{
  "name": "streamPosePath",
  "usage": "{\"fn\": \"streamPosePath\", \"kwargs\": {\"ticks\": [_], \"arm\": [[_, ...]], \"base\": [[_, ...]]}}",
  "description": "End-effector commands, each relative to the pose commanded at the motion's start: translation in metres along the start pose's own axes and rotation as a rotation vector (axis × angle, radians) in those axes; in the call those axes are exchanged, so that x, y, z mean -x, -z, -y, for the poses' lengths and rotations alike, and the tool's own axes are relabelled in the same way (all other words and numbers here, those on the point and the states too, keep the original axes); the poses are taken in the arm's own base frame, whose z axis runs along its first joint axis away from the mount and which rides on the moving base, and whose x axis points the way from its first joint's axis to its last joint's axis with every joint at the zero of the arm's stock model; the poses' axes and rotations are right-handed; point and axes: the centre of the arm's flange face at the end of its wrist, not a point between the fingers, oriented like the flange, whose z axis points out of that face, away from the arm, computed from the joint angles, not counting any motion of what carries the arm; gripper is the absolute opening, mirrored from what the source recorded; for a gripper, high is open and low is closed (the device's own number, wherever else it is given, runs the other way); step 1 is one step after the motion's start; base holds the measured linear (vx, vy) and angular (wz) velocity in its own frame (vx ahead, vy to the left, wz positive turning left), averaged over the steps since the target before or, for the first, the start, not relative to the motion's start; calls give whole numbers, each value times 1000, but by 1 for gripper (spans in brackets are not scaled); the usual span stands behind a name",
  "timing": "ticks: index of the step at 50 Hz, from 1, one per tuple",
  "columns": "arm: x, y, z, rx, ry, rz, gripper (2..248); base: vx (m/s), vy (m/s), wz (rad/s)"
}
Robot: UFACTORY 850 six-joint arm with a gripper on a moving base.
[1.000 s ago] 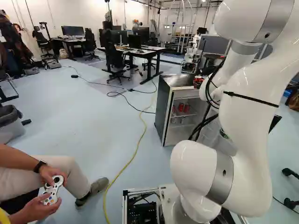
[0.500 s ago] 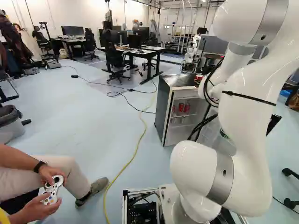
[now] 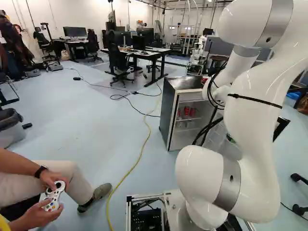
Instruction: Grab a drink from the fridge
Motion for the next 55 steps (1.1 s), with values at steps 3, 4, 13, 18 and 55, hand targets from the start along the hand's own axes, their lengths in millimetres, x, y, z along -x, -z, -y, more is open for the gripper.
{"fn": "streamPosePath", "kwargs": {"ticks": [3,4,13,18,55], "arm": [[0,-1,1,2,-3,-1,88],[-1,-1,1,3,-4,-1,88],[-2,-4,5,9,-13,-3,88],[-2,-5,6,12,-17,-5,88],[-6,-22,21,8,-32,-4,88]], "base": [[0,0,0],[0,0,0],[0,0,0],[0,0,0],[0,0,0]]}}
